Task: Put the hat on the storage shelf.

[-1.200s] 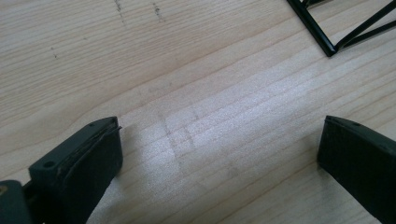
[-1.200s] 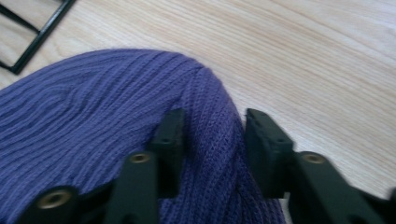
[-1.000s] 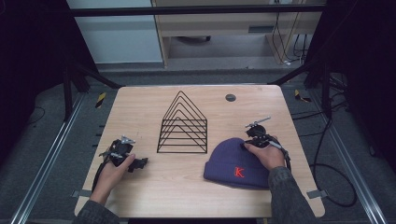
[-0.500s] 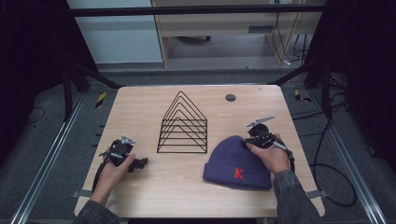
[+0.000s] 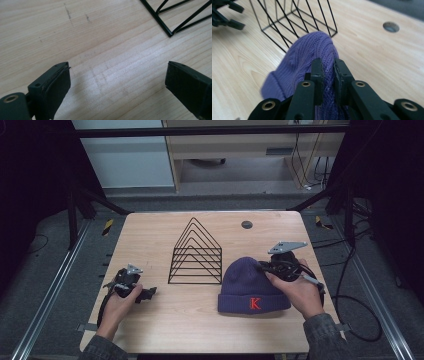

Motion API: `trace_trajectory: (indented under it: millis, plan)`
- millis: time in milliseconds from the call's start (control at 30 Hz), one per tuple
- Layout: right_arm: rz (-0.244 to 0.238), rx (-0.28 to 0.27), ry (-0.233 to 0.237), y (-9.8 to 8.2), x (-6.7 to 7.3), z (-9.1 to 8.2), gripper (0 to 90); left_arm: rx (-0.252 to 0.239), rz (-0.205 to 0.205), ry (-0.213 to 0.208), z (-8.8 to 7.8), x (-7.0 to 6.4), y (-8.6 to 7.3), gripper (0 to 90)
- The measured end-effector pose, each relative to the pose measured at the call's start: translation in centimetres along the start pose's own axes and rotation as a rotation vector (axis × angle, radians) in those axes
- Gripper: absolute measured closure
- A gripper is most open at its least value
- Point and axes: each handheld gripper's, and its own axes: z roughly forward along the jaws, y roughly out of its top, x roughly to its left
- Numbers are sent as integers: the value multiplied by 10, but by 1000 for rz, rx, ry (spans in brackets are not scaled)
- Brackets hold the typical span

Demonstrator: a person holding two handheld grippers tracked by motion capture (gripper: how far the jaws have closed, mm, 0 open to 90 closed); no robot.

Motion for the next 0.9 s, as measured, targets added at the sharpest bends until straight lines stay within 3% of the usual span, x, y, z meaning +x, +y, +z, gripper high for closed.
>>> trace_trajectory:
  millis: [267,667,800,900]
  plan:
    - [-25,-36,-1,18,2,-20,802,-24,14,-14,-3,-3,2,59]
    - [-16,-91,-44,46,-16,-44,803,-114,-11,-43,-17,-6,9,69]
    - [-5,-110,-54,55,-22,-48,802,-195,-45,-62,-39,-3,24,69]
    - [-7,-114,-68,64,-26,-47,803,-219,-37,-73,-49,-2,37,69]
